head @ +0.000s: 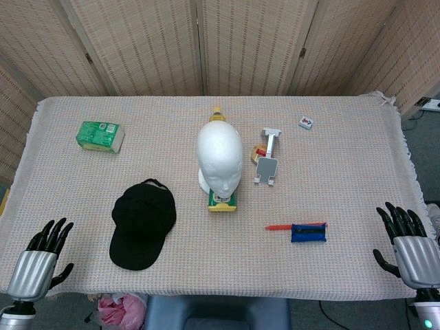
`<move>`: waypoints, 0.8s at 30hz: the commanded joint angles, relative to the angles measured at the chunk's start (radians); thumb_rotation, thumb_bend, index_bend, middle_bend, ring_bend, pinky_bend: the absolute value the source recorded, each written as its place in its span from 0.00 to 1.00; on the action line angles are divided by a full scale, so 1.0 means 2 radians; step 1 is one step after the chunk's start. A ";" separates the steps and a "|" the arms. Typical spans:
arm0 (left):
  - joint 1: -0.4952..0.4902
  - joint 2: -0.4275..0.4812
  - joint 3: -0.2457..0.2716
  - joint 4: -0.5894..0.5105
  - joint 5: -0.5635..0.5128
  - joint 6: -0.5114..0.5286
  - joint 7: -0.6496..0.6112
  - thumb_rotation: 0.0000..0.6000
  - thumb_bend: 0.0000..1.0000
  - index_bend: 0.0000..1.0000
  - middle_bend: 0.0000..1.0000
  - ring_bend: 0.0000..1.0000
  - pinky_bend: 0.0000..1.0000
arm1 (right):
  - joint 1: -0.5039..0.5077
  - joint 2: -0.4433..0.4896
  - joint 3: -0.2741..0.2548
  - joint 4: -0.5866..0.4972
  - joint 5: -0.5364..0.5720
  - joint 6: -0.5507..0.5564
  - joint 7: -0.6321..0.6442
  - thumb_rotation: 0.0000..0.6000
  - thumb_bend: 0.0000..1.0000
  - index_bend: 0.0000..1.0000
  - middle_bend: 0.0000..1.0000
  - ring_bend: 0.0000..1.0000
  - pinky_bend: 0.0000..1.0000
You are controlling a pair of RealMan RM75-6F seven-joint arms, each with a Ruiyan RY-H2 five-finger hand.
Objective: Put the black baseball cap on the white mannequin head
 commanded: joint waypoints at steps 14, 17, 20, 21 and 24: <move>-0.013 -0.012 0.010 0.014 0.028 -0.011 -0.023 1.00 0.26 0.03 0.07 0.03 0.24 | -0.007 0.008 -0.007 -0.002 -0.019 0.014 0.013 1.00 0.25 0.00 0.00 0.00 0.00; -0.021 -0.034 0.013 0.059 0.052 -0.004 -0.058 1.00 0.26 0.08 0.07 0.03 0.24 | -0.005 0.008 -0.005 -0.003 -0.018 0.011 0.016 1.00 0.25 0.00 0.00 0.00 0.00; -0.018 -0.070 0.017 0.115 0.078 0.025 -0.082 1.00 0.26 0.18 0.09 0.03 0.25 | -0.002 0.005 -0.005 -0.002 -0.022 0.008 0.013 1.00 0.25 0.00 0.00 0.00 0.00; -0.015 -0.081 0.020 0.132 0.085 0.034 -0.089 1.00 0.26 0.19 0.10 0.04 0.25 | -0.001 0.004 -0.006 -0.002 -0.022 0.006 0.012 1.00 0.25 0.00 0.00 0.00 0.00; -0.006 -0.121 0.025 0.189 0.104 0.070 -0.107 1.00 0.26 0.26 0.17 0.10 0.30 | 0.003 0.002 -0.006 -0.001 -0.021 -0.002 0.008 1.00 0.25 0.00 0.00 0.00 0.00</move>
